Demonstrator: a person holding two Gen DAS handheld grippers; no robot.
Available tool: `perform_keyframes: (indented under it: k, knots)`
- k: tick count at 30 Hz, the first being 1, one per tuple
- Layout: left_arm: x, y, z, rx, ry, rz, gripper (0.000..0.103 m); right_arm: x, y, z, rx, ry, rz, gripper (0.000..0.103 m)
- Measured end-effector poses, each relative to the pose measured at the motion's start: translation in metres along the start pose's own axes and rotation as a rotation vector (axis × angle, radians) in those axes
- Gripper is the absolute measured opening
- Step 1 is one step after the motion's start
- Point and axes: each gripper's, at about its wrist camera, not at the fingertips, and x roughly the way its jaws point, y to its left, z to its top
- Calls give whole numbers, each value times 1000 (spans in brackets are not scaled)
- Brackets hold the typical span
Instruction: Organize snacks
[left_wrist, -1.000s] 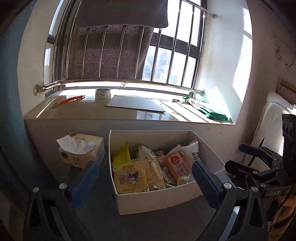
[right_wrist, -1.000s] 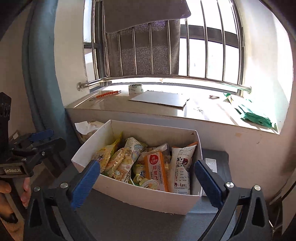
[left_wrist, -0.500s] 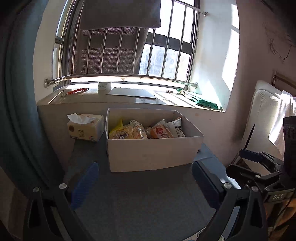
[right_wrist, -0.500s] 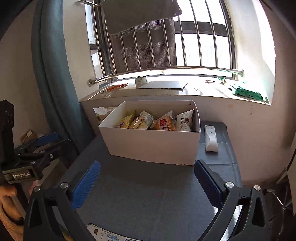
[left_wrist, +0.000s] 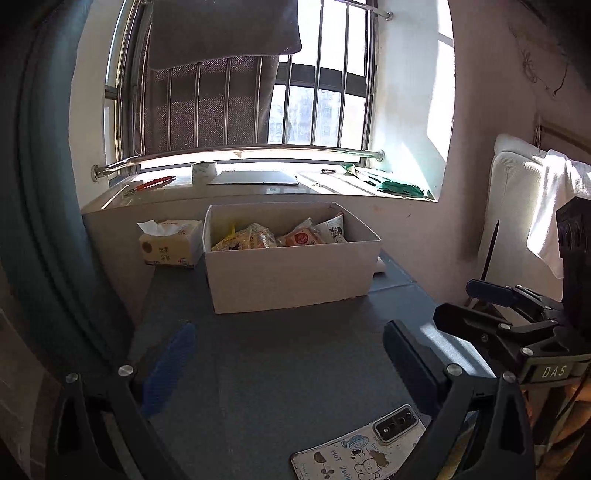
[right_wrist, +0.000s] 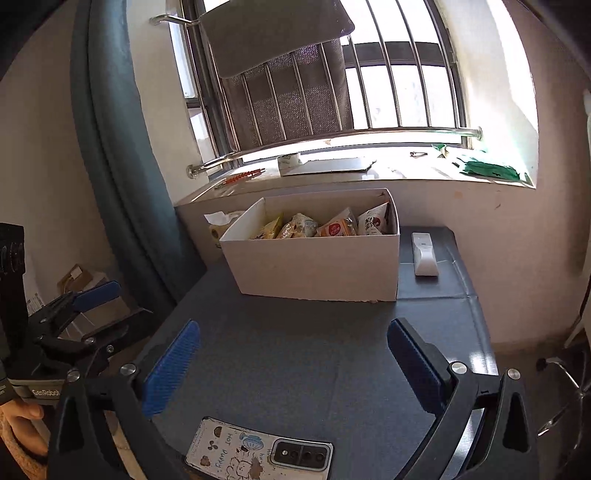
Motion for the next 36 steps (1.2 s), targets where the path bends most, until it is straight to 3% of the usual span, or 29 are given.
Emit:
perform_keyframes:
  k: [36]
  knots:
    - [12,2,-7,-19,46,-5,103,2,4,-9,-12,21,21,103]
